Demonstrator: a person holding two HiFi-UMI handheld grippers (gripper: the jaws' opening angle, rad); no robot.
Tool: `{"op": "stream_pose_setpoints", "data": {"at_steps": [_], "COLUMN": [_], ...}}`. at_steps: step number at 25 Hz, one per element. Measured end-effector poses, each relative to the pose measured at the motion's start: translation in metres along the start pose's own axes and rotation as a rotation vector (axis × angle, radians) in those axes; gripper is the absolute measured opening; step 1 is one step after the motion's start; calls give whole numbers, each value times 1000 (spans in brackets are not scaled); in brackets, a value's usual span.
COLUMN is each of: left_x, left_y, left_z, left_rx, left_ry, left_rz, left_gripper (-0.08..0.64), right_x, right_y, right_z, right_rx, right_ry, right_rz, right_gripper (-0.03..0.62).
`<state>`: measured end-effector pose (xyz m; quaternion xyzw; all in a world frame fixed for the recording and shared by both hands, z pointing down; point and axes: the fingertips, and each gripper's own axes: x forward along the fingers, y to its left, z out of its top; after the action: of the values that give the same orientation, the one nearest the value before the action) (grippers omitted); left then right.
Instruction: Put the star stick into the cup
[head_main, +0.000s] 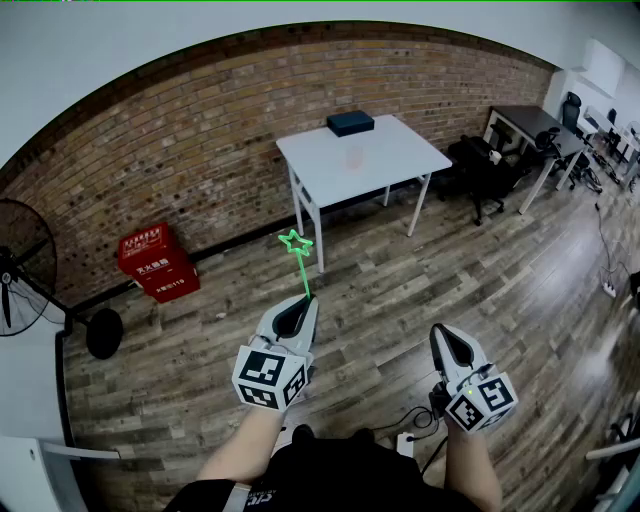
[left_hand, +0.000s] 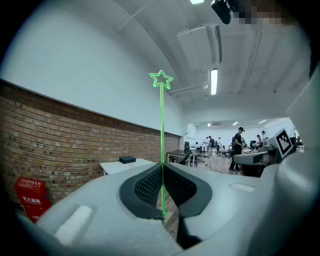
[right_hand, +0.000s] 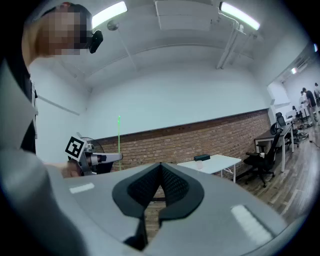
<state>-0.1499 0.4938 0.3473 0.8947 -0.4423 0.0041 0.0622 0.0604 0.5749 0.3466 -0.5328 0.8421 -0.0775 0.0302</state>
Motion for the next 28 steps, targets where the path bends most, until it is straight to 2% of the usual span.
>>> {"op": "stream_pose_setpoints", "data": {"at_steps": [9,12,19,25,28], "left_x": [17,21,19,27,38], "left_y": [3,3,-12,-29,-23], "left_z": [-12,-21,-29,-35,-41], "left_rx": [31,32,12,24,24], "left_ry": [44,67,56,71,86], "left_rz": [21,39,109,110,113], "left_gripper": [9,9,9,10,10], "right_x": [11,9,-17,-18,-2], "right_y": [-14,-22,-46,-58,-63], "right_z": [4,-1,0,-7,-15], "right_rx": [-77,-46,63,98,112], "right_ry": [-7,3,-8,13,33], "right_rz": [-6,7,85,126,142], "right_gripper": [-3,-2,0,0,0]}}
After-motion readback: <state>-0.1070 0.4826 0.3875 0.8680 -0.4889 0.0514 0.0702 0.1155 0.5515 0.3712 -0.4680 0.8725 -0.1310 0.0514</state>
